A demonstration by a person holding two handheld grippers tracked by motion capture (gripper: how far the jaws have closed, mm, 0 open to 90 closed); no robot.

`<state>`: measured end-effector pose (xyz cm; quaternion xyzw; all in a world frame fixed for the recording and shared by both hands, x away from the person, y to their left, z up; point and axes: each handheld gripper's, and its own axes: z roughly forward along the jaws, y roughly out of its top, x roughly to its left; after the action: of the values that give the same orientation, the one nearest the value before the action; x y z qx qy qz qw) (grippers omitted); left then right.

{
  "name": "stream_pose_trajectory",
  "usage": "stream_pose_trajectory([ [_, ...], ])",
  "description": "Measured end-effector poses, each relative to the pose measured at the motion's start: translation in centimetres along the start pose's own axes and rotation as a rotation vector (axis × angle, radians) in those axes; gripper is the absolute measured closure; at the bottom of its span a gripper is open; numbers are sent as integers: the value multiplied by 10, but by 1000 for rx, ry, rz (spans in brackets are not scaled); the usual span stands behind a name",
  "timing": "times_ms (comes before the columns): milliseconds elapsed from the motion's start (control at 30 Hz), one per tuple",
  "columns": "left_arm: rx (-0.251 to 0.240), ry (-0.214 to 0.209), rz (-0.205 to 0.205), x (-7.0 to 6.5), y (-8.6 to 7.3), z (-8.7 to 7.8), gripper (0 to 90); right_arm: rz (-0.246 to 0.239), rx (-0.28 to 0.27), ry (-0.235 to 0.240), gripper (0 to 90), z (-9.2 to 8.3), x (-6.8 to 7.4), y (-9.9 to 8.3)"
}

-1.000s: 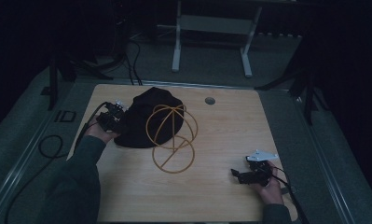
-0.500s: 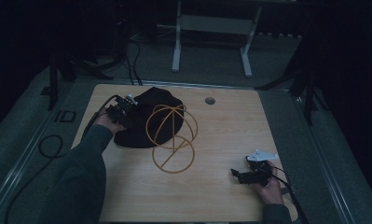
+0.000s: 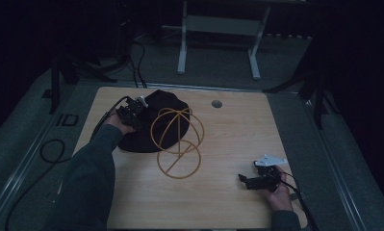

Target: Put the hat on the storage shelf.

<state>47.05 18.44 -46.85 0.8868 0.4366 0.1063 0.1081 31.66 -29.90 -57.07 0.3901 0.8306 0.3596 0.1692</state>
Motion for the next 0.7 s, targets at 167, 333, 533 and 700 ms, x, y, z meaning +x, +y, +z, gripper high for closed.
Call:
stream_pose_trajectory([
  [167,-11,-15,-16,4,3,2,605,0,0,0,112,0,0,0],
  [333,-3,-28,-14,5,4,4,642,0,0,0,112,0,0,0],
  [533,23,-22,-1,4,4,6,757,0,0,0,112,0,0,0],
  [700,42,-19,5,2,4,5,858,0,0,0,112,0,0,0],
])
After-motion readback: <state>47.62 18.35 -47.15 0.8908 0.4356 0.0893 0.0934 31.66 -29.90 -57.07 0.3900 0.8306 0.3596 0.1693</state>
